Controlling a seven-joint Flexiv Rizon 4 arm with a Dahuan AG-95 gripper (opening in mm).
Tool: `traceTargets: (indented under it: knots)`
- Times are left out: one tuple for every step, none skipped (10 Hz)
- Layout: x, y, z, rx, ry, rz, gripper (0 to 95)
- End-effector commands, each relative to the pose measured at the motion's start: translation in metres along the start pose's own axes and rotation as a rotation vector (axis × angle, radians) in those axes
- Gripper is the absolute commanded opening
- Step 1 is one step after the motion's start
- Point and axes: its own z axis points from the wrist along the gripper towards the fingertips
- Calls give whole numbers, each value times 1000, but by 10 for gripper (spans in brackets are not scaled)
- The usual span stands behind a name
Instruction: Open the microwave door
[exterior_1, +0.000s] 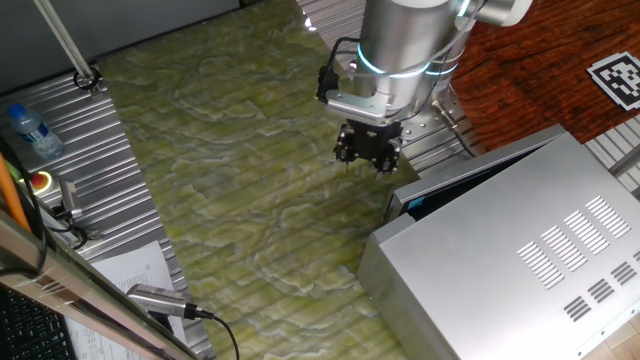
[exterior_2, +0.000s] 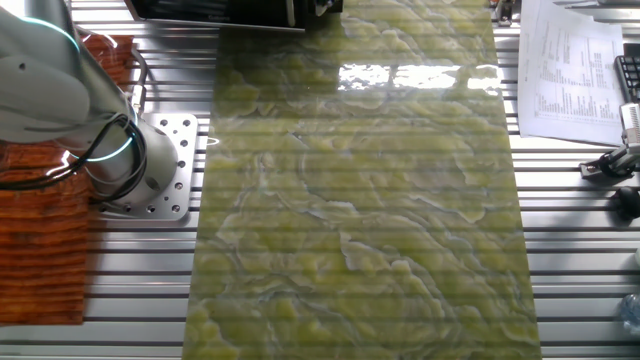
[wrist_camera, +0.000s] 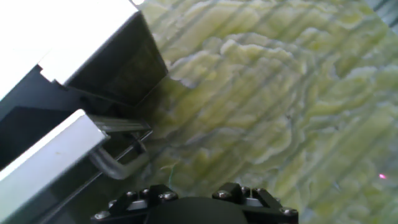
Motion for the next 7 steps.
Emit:
traceTargets:
  knots:
    - [0, -2, 2, 24, 20, 137, 0]
    - [0, -2, 2, 19, 26, 228, 0]
    - [0, -2, 2, 21, 28, 266, 0]
    - [0, -2, 2, 19, 35, 393, 0]
    - [0, -2, 2, 21, 33, 480, 0]
    - [0, -2, 2, 24, 31, 551, 0]
    - [0, -2, 2, 28, 26, 585, 0]
